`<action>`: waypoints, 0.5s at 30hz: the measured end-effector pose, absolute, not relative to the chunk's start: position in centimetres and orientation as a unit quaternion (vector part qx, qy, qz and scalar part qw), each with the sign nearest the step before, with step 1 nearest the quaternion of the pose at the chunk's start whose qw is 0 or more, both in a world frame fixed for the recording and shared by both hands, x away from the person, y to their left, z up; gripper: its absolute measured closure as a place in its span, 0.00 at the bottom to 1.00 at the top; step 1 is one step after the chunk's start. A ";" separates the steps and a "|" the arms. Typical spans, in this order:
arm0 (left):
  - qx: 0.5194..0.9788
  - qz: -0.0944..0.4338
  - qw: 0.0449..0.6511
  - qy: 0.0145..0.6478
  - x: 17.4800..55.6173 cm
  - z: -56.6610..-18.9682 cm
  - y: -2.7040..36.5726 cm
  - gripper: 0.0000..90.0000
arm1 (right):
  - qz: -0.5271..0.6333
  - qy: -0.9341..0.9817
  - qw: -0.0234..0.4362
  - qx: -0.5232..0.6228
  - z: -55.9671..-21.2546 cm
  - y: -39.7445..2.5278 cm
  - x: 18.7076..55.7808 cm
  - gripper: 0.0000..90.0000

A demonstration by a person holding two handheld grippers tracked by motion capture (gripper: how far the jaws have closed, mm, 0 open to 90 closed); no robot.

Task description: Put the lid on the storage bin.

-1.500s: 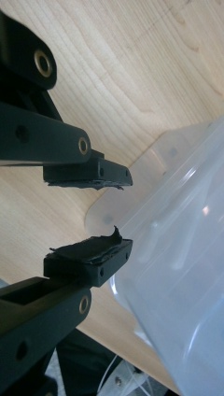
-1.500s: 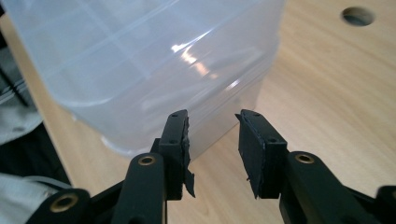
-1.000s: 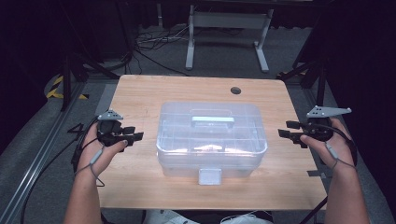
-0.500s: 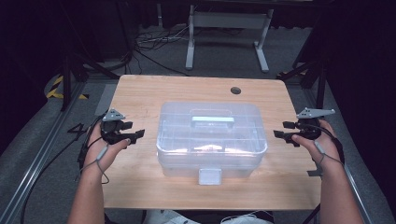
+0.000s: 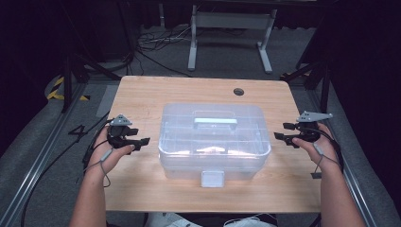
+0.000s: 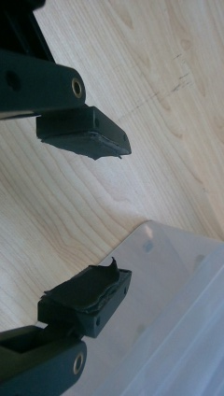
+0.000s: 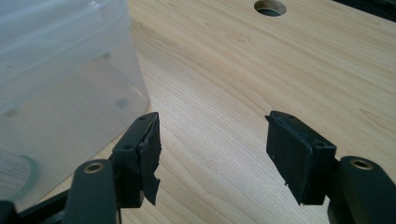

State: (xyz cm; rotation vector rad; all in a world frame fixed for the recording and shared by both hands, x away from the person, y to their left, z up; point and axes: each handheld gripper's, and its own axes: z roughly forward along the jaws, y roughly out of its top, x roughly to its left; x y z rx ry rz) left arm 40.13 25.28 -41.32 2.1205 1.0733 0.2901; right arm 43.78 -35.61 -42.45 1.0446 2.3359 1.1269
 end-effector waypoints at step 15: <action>0.835 0.082 0.335 0.428 40.6 -43.2 25.5 0.37 | 0.372 0.844 0.157 0.352 -45.1 -34.9 44.7 0.40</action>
